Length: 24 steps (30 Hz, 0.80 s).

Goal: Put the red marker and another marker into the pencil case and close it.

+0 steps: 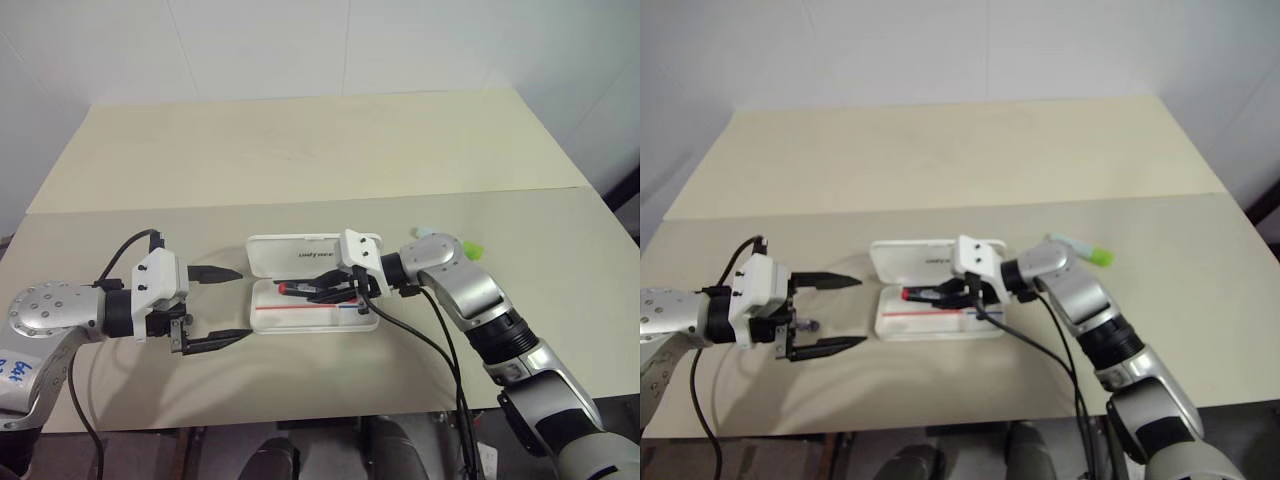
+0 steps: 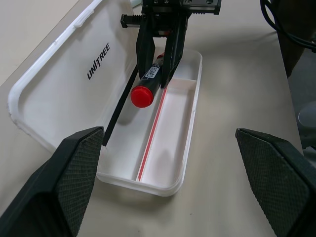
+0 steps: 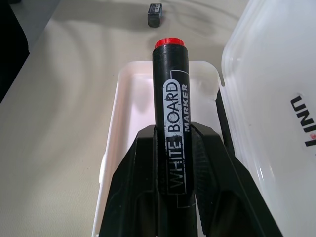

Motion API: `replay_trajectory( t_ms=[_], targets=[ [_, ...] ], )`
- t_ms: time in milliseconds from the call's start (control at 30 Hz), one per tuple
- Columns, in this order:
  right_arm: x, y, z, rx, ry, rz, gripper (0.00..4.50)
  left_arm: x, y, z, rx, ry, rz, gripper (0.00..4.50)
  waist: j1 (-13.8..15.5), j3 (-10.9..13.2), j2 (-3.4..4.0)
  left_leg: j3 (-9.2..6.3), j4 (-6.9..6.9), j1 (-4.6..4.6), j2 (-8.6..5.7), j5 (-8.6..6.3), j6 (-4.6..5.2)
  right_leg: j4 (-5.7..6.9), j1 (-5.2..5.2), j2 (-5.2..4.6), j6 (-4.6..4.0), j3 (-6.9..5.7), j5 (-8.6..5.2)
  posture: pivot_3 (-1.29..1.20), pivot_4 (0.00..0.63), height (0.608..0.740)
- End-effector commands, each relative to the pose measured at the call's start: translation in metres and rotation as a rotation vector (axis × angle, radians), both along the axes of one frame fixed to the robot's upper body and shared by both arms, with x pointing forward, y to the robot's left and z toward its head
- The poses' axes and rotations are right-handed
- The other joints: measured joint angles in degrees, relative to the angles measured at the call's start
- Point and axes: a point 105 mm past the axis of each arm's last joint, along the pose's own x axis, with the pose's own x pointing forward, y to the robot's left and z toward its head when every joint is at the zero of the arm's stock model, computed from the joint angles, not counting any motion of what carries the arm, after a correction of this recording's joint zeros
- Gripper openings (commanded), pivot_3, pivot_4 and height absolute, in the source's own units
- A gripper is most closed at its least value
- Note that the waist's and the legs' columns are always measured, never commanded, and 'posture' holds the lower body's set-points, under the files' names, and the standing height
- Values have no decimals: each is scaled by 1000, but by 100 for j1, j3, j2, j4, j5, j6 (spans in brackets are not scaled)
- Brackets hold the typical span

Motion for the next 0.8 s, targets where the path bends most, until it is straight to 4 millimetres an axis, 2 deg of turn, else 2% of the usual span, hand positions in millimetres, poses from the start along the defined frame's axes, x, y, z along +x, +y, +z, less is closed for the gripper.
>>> replay_trajectory(
  t_ms=[33,133,333,800],
  targets=[
    [-3,5,10,22,-38,29,571,-2,-5,7,1,-38,-21,4500,-1,0,0,0,0,0,0,0,0,0,0,0,0,0,0,0,150,740],
    [-4,5,10,20,-34,28,571,-2,-6,6,-3,-37,-24,4500,0,0,0,2,0,0,0,0,0,1,-1,0,0,0,0,0,150,740],
    [-2,5,13,32,-62,16,2691,-1,-6,6,-6,-36,-26,4500,-2,0,0,3,1,0,1,0,0,2,-1,0,-1,0,1,0,150,740],
    [-7,5,28,91,-29,19,2691,-1,-7,5,-8,-34,-30,4500,0,-1,-1,5,2,0,1,0,0,3,-2,0,-1,0,1,0,150,740]
  ],
)
